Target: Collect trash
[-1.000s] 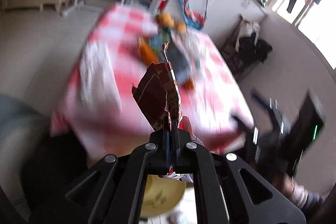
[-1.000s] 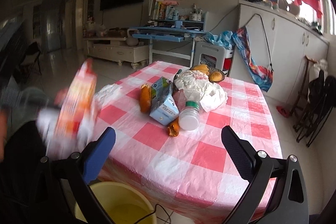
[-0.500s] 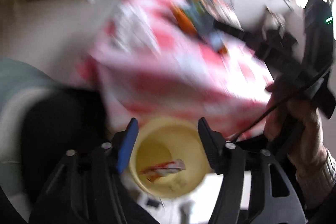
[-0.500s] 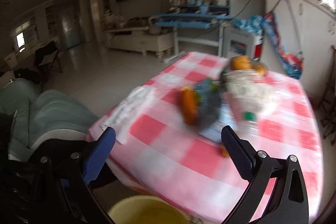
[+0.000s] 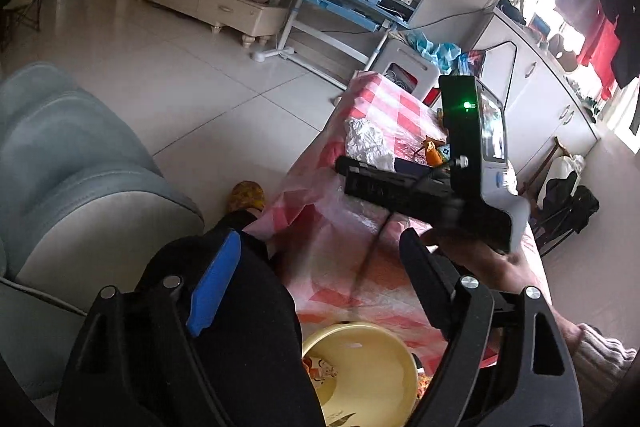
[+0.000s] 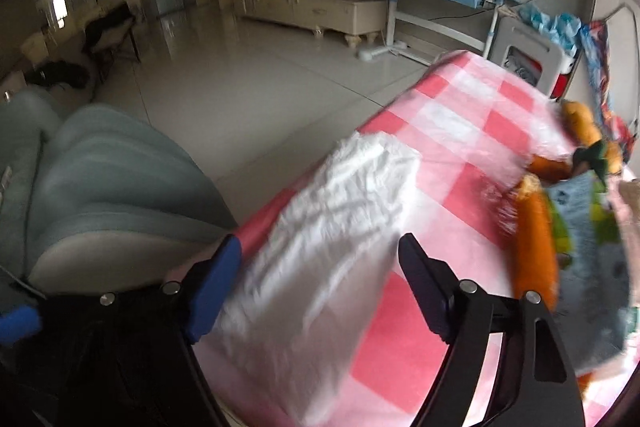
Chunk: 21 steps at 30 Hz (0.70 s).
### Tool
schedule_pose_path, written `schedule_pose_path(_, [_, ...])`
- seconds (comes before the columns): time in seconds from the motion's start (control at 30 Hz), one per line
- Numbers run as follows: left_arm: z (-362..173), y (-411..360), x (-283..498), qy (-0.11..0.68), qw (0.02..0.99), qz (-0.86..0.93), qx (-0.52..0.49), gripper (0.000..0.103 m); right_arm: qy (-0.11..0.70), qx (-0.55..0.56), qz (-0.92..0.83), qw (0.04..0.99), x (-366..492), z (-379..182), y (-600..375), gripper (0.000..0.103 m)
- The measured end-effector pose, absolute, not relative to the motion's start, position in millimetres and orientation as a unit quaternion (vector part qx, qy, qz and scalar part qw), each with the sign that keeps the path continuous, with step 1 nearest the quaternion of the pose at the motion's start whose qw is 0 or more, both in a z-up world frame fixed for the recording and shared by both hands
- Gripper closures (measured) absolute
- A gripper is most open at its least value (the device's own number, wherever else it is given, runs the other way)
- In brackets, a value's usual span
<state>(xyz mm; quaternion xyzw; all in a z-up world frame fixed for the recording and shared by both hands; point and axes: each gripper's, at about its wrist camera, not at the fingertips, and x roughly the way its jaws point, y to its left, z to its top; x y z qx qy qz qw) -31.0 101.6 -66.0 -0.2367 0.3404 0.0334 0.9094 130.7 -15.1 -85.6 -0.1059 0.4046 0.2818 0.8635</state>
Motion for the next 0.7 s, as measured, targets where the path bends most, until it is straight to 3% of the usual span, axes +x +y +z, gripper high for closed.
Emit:
schedule_pose_path(0.03, [-67,102,-31,0.340,0.909,0.033,-0.241,0.024,0.408,-0.101,0.281,0.863,133,-85,-14,0.030])
schedule_pose_path(0.07, [-70,102,-28,0.340,0.907,0.032,-0.245,0.024,0.408,-0.097,0.286,0.862,133,-83,-14,0.044])
schedule_pose_path(0.17, [-74,105,-26,0.341,0.902,0.031,-0.261,0.024,0.407,-0.099,0.299,0.857,131,-81,-8,0.070])
schedule_pose_path(0.3, [-79,107,-25,0.344,0.899,0.029,-0.271,0.024,0.417,-0.096,0.318,0.846,127,-82,-8,0.095])
schedule_pose_path(0.7, [-83,109,-23,0.338,0.897,0.043,-0.282,0.024,0.421,-0.131,0.413,0.797,58,-47,-74,0.098])
